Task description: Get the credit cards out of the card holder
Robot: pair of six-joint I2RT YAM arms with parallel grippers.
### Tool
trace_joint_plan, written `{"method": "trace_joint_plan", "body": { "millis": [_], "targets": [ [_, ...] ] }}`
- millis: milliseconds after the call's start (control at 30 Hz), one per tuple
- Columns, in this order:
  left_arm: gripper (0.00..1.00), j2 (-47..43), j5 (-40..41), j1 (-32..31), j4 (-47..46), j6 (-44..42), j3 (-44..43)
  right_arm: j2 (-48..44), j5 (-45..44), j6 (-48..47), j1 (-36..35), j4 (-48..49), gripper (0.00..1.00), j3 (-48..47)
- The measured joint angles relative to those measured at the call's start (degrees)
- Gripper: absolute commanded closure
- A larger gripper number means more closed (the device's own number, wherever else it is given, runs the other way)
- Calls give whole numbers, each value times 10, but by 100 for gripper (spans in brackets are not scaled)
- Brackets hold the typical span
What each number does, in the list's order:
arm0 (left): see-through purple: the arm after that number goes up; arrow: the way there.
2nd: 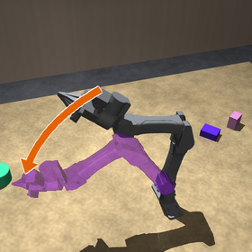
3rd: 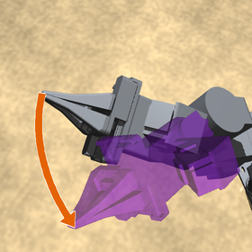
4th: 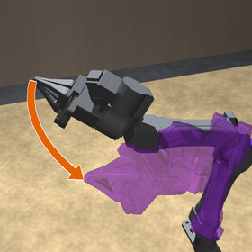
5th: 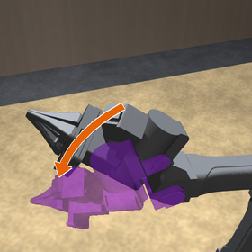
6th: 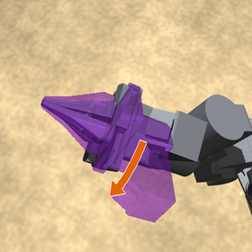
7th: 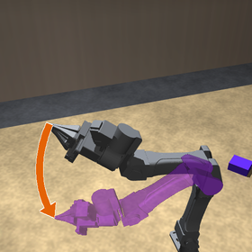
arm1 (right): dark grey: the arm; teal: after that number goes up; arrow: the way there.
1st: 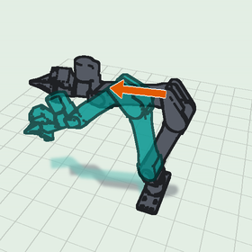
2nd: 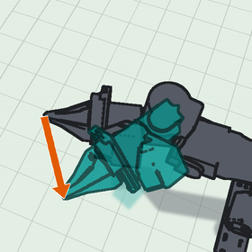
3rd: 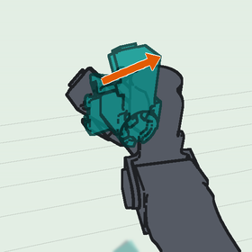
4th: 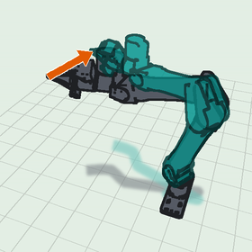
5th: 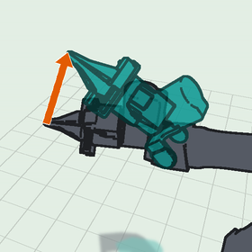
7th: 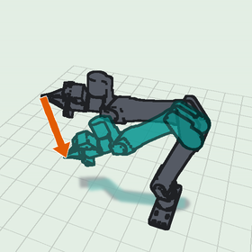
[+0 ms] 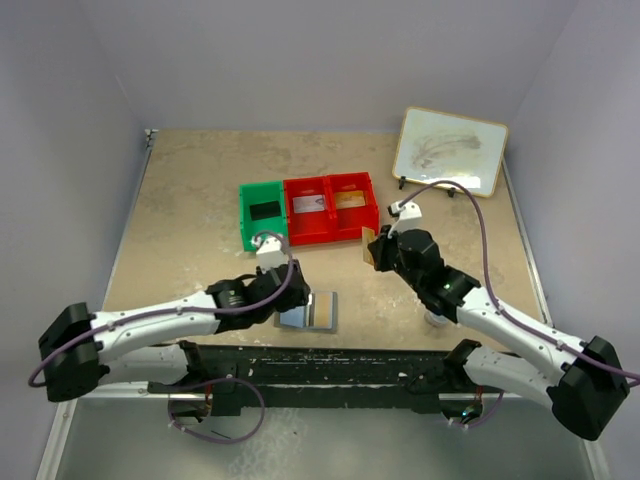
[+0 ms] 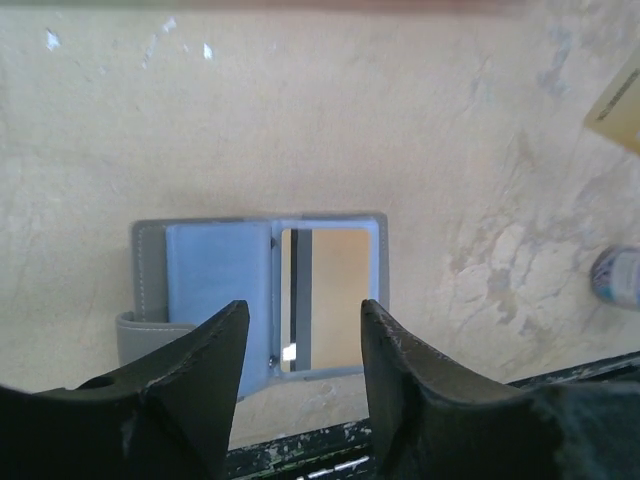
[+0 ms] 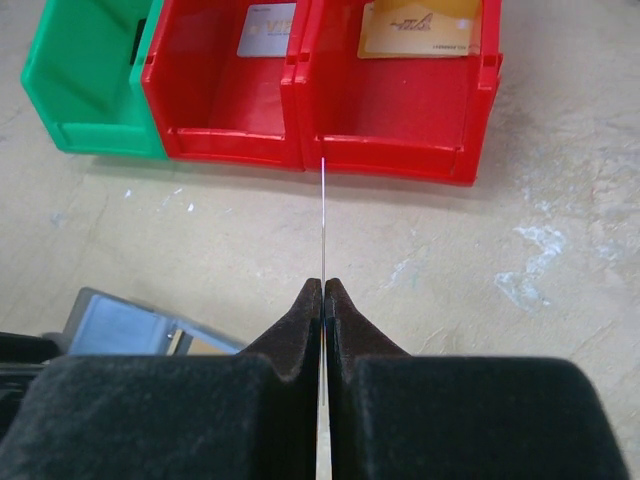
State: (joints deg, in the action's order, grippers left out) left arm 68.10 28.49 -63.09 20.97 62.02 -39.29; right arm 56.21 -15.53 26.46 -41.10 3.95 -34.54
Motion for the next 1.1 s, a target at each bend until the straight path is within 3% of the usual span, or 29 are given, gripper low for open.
{"method": "trace_joint_plan", "body": {
  "millis": [167,300,633,867,1100],
  "targets": [
    [47,-105,3,59,10,-18,16,29,-4,-74,9,22,100,-20],
    [39,-134,3,95,19,-36,17,54,-5,-139,24,69,100,-25],
    [36,-143,21,103,89,-36,19,170,66,-300,100,176,100,-84],
    [34,-191,18,105,91,-13,42,287,148,-449,102,176,100,-175],
    [32,-215,-8,105,101,4,74,379,150,-589,102,157,100,-220]
  ]
}}
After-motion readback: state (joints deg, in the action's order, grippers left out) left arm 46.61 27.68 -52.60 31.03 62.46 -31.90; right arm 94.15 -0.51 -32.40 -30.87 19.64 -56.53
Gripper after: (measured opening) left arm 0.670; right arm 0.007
